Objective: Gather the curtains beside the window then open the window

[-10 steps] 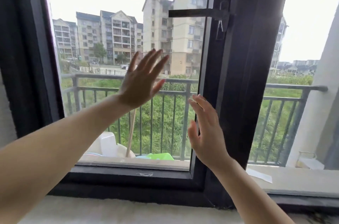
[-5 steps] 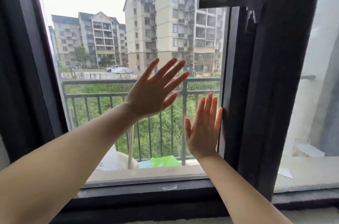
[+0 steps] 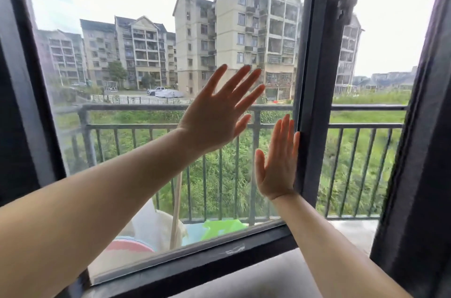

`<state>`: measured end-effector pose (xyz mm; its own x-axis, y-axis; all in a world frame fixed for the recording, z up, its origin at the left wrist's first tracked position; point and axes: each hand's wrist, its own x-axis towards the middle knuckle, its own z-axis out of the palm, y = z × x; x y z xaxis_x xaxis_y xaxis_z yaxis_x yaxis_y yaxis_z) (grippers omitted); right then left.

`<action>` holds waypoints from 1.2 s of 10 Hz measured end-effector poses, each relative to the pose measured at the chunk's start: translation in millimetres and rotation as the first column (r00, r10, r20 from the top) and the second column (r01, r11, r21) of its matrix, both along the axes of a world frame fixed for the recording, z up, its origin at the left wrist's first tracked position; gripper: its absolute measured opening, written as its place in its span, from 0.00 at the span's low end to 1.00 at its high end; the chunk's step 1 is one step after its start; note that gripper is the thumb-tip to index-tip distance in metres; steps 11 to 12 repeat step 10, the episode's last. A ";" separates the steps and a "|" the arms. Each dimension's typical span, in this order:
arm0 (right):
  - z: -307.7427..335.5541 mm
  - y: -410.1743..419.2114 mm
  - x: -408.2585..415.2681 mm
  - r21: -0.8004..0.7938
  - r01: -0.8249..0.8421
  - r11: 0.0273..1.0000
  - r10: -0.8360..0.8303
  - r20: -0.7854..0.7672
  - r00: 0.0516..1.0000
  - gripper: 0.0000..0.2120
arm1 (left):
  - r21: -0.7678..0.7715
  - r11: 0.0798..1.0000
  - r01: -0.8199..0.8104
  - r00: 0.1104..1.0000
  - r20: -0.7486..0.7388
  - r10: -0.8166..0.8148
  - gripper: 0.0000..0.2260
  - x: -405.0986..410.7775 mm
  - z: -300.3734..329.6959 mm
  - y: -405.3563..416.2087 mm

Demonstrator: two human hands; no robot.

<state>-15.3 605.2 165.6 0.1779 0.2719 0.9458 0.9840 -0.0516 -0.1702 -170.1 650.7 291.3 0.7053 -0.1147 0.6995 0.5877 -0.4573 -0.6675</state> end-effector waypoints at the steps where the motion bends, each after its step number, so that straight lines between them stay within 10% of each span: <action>1: -0.3 38.1 15.4 0.023 -0.069 0.997 0.069 -0.005 0.998 0.31 | 0.013 0.996 -0.084 0.996 0.003 0.084 0.26 13.3 -1.0 23.0; 6: 6.6 214.6 51.5 0.023 -0.490 0.872 0.489 -0.092 0.867 0.34 | 0.048 0.860 -0.508 0.861 -0.002 0.509 0.25 68.3 -5.0 135.3; 12: 27.6 177.2 57.9 -0.361 -0.430 0.828 0.376 -0.213 0.902 0.32 | -0.119 0.767 -0.631 0.775 -0.143 0.615 0.25 66.5 8.3 117.4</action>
